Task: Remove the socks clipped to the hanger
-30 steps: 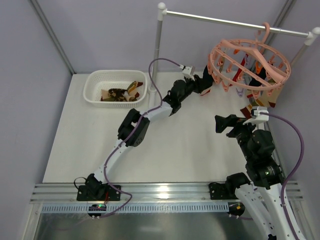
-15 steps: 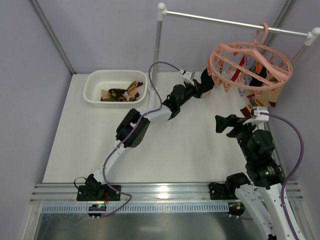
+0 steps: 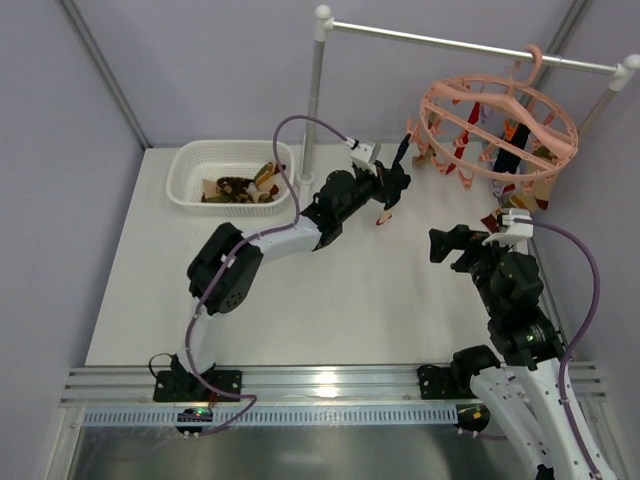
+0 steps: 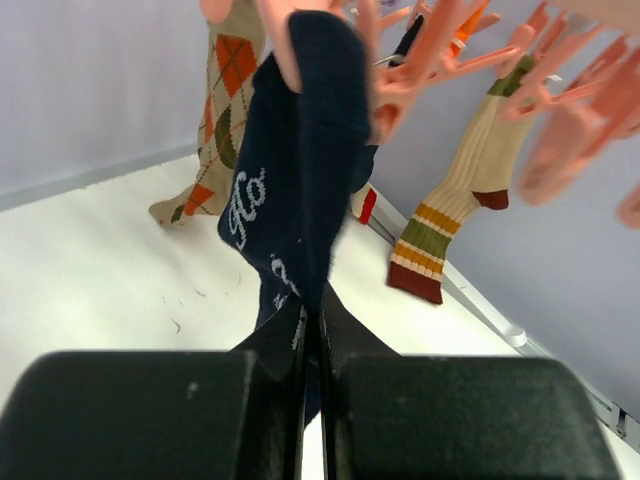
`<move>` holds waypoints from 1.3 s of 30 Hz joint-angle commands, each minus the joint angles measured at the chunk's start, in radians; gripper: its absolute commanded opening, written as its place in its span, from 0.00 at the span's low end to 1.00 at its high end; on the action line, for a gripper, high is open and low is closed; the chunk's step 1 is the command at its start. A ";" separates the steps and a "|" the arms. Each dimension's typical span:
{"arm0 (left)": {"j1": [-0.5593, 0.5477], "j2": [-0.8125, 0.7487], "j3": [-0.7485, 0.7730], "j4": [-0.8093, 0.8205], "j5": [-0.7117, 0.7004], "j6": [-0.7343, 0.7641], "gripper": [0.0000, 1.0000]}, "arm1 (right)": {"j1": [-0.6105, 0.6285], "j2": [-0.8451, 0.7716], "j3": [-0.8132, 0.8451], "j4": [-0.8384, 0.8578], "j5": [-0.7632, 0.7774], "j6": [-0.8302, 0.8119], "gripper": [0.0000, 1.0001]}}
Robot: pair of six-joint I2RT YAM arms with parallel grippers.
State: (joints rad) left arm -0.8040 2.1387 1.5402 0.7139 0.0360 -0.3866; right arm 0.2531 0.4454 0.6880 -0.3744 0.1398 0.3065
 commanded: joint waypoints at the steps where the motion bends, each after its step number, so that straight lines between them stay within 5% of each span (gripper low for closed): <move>1: -0.024 -0.111 -0.055 -0.034 -0.028 0.064 0.00 | -0.003 0.029 0.016 0.046 0.001 -0.006 0.99; 15: -0.145 -0.350 -0.199 -0.249 -0.191 0.190 0.00 | 0.041 0.259 0.275 0.075 -0.120 0.037 1.00; 29: -0.316 -0.439 -0.172 -0.416 -0.309 0.276 0.00 | 0.219 0.524 0.629 -0.070 0.035 0.094 0.98; 39: -0.409 -0.439 -0.137 -0.479 -0.398 0.356 0.00 | 0.229 0.578 0.663 -0.152 0.175 0.108 0.98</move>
State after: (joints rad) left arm -1.1313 1.7142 1.3628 0.2829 -0.3920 -0.1448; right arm 0.4633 1.0012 1.3148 -0.5491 0.2764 0.3828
